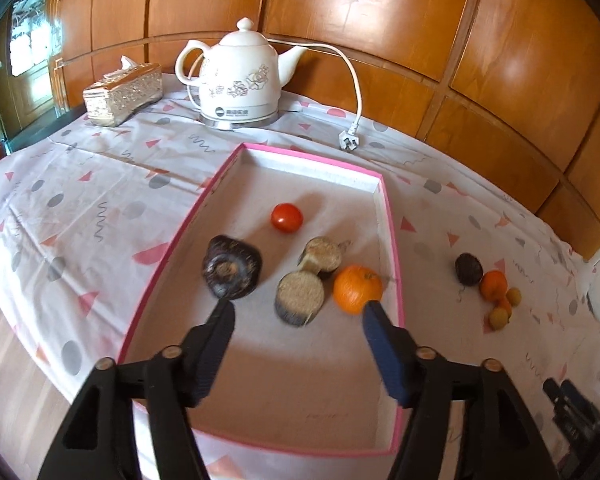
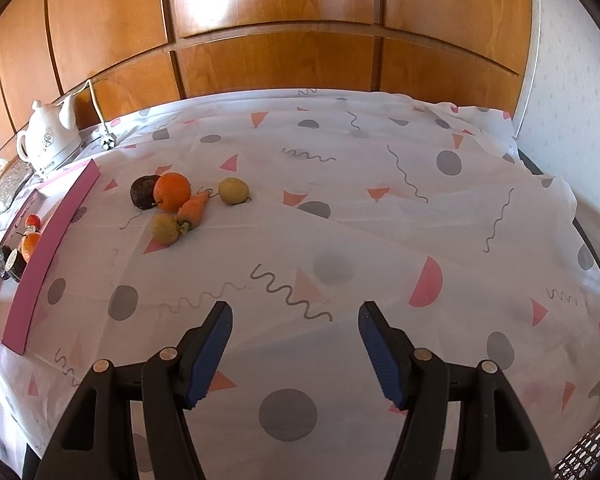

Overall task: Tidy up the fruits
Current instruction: 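Carry the log piece into the tray and open the left gripper, then reach the right gripper to the yellow round fruit and grasp it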

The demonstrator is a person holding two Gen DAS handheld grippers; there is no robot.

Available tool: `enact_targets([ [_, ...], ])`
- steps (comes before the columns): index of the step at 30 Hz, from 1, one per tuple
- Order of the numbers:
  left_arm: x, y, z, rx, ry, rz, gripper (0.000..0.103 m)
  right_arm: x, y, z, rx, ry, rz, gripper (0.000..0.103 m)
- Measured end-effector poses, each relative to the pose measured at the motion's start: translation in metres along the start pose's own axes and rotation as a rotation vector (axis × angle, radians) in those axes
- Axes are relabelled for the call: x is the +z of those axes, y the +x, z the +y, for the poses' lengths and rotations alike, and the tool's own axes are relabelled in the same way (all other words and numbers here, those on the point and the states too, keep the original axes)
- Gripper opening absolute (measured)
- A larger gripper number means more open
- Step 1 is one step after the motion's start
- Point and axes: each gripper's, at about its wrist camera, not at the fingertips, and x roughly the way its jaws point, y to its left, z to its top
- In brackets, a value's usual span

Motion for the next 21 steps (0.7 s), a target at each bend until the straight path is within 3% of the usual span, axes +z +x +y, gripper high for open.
enact_targets([
  [21, -0.029, -0.02, 0.038, 0.052, -0.099, -0.039, 0.071, 0.021, 0.001, 0.02, 0.068, -0.055, -0.001, 0.066],
])
